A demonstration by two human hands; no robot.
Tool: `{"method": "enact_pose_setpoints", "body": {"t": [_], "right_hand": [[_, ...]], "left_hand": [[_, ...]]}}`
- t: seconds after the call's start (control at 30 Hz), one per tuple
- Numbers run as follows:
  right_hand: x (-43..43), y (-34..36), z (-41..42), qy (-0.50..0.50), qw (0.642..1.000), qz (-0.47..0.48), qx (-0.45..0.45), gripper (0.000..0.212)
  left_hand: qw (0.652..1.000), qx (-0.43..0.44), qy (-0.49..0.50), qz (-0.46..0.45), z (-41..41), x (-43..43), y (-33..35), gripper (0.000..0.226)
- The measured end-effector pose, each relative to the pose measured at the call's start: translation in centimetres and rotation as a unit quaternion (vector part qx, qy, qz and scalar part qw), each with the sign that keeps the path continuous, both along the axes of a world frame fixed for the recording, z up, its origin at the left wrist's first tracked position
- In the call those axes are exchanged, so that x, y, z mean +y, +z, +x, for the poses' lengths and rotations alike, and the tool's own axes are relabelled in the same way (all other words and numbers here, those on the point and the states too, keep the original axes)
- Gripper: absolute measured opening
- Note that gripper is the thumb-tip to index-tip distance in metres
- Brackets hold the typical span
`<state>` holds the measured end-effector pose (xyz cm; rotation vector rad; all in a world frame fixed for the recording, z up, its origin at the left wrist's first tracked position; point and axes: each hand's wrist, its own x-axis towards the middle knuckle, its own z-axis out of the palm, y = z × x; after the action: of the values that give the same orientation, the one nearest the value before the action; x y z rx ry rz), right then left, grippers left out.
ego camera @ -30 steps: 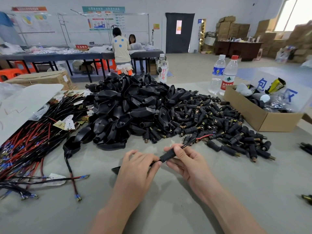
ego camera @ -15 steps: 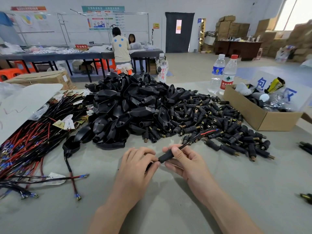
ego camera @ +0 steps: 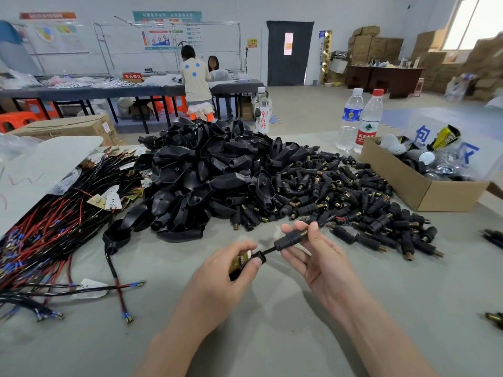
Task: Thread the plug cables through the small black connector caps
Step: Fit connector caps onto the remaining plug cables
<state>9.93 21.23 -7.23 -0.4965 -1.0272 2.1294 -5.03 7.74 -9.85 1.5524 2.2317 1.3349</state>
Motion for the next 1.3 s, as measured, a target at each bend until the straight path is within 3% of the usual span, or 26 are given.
{"method": "enact_pose_setpoints", "body": {"t": [0.13, 0.3, 0.67, 1.0, 1.17, 1.3], "right_hand": [[0.2, -0.2, 0.0, -0.041, 0.998, 0.022, -0.042, 0.032], [0.6, -0.6, 0.0, -0.132, 0.982, 0.09, -0.1, 0.019], [1.3, -0.8, 0.3, -0.234, 0.959, 0.093, -0.128, 0.018], [0.1, 0.0, 0.0, -0.143, 0.973, 0.124, -0.13, 0.02], [-0.5, -0.1, -0.3, -0.08, 0.983, 0.114, -0.12, 0.035], [-0.4, -0.2, -0.4, -0.084, 0.985, 0.107, -0.104, 0.04]], "left_hand": [[0.999, 0.02, -0.004, -0.038, -0.3, -0.1, -0.3, 0.039], [0.997, 0.045, 0.0, -0.059, -0.4, -0.1, -0.3, 0.035], [0.997, 0.042, 0.016, -0.06, -0.3, -0.1, -0.3, 0.028], [0.989, 0.145, 0.006, -0.021, 0.8, 0.3, 0.5, 0.037], [0.981, 0.193, 0.009, -0.025, 1.2, 0.6, 0.7, 0.033], [0.979, 0.2, 0.027, -0.019, 1.1, 0.6, 0.8, 0.016]]}}
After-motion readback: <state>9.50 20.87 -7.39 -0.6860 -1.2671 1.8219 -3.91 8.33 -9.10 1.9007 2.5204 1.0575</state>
